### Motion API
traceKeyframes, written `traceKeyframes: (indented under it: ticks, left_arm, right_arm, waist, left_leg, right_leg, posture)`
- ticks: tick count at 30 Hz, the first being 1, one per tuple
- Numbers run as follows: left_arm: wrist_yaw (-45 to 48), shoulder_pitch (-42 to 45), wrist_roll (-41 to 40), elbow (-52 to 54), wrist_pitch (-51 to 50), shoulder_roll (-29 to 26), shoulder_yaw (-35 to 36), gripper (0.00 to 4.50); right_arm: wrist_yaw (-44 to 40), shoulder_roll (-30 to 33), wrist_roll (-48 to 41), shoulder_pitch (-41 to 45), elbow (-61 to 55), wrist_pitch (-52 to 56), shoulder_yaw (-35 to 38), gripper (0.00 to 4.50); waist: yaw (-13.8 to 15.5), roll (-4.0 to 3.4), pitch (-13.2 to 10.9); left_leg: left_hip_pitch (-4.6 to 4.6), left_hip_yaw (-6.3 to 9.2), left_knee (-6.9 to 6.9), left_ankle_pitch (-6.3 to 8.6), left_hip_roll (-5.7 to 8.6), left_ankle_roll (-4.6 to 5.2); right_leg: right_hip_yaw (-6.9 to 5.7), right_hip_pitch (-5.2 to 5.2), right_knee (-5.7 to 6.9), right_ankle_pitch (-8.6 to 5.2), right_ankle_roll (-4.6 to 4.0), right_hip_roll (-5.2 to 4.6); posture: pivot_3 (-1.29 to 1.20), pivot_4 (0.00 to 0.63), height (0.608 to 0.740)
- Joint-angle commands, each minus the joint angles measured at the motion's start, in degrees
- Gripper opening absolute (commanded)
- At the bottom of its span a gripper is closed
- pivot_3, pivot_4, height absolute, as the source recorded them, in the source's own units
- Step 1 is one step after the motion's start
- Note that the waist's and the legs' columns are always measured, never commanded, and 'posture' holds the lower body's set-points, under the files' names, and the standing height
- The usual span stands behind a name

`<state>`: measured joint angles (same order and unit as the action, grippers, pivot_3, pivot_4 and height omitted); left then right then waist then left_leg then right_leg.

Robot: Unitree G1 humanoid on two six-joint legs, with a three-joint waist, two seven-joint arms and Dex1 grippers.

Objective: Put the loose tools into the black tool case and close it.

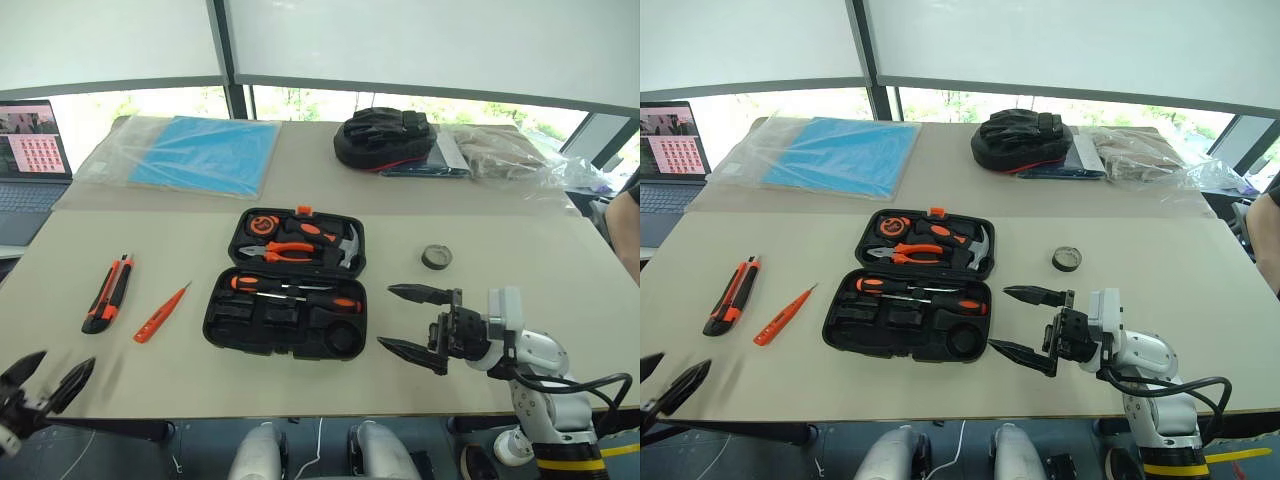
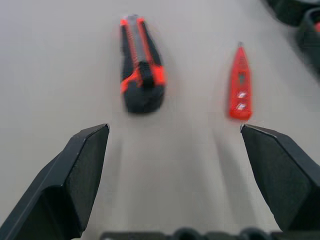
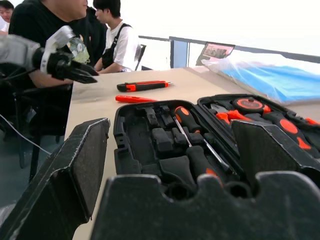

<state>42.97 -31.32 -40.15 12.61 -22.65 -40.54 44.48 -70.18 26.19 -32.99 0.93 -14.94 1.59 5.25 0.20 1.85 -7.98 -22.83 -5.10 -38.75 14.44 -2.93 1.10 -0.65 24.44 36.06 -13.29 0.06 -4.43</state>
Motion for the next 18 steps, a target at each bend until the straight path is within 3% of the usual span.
traceKeyframes:
  ticks: [1,5,11,14,18]
  left_arm:
    - [-5.93,5.53,-1.95,6.02,-15.70,-8.33,-5.83,4.50]
    - [-10.57,12.91,-2.52,7.63,-25.23,-11.45,-11.11,4.50]
    - [-14.42,21.74,4.32,2.75,-29.43,-11.43,-22.09,4.50]
    - [-14.65,24.32,6.14,1.56,-29.84,-10.82,-24.86,3.81]
    - [-12.04,26.34,7.10,-0.04,-28.18,-9.75,-26.56,2.24]
  right_arm:
    - [1.25,-0.47,-1.18,2.82,-4.46,-0.79,-1.57,4.47]
    - [3.20,-1.07,-1.01,5.80,-5.49,0.17,-3.61,4.47]
    - [5.63,-1.34,-0.21,8.08,-5.69,0.26,-5.74,4.47]
    - [6.56,-1.14,-0.14,7.90,-6.23,0.27,-6.26,4.50]
    - [6.58,0.18,0.63,6.59,-7.47,-0.24,-7.15,4.50]
  waist:
    - [0.01,-0.02,-0.02]
    - [-0.34,-0.07,-0.05]
    - [-0.58,-0.06,-0.08]
    - [-0.37,-0.17,-0.13]
    - [0.32,-0.21,-0.14]
  left_leg:
    - [0.01,0.00,0.00,0.00,0.01,0.00]
    - [0.02,-0.02,0.04,-0.01,0.03,-0.01]
    - [0.02,0.01,0.12,0.04,0.10,-0.10]
    - [0.08,0.00,0.13,0.05,0.11,-0.11]
    - [0.20,0.01,0.12,0.04,0.11,-0.13]
  right_leg:
    - [0.00,-0.01,0.02,0.01,-0.01,0.00]
    - [0.02,0.00,0.03,0.30,0.28,0.06]
    - [0.02,0.01,0.05,0.29,0.27,0.10]
    - [0.02,-0.04,0.07,0.29,0.26,0.06]
    - [0.01,-0.15,0.07,0.28,0.26,0.04]
  posture:
    - [0.00,0.150,0.740]
    - [0.00,0.150,0.740]
    - [0.00,0.150,0.740]
    - [0.00,0.150,0.740]
    - [0.00,0.150,0.740]
